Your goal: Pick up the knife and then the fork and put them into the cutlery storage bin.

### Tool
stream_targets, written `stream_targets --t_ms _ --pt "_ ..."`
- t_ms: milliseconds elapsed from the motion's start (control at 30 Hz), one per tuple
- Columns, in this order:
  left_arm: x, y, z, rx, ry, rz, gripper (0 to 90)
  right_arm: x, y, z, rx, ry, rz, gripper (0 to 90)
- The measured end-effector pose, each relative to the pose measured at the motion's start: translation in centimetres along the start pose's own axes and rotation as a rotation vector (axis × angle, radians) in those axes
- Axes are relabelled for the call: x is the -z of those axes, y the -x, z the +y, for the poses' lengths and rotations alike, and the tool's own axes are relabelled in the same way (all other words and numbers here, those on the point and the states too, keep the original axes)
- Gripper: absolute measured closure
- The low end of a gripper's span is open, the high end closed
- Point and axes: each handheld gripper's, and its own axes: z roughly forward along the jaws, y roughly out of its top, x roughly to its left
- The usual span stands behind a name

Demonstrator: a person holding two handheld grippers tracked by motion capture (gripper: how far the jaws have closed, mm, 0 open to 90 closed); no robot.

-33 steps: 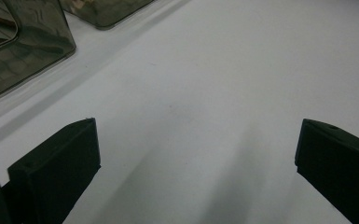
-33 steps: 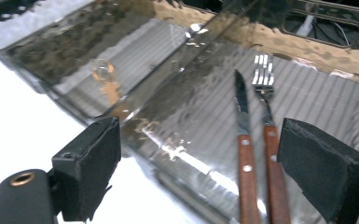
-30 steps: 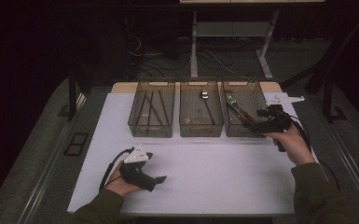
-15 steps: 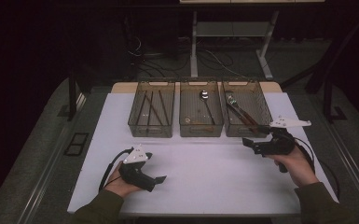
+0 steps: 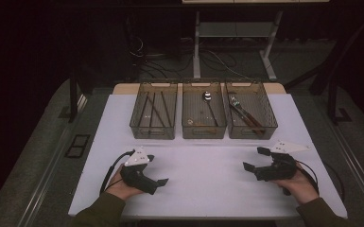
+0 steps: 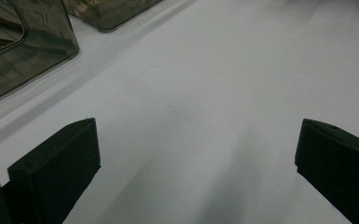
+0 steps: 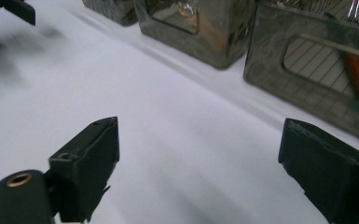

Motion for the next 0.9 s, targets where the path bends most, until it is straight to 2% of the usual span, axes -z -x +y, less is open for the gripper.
stream_targets --t_ms 200,400,900 --pt "0.0 0.1 0.0 -0.008 -0.004 -0.004 0.0 0.6 -0.2 -1.3 0.001 0.014 -0.005 12.4" --pt "0.0 0.0 0.0 -0.006 -0.005 -0.004 0.0 0.9 -0.6 -2.3 0.005 -0.005 0.001 12.4" --pt "0.0 0.0 0.0 -0.008 -0.004 -0.007 0.0 1.1 -0.5 -2.7 0.019 -0.021 -0.006 12.4"
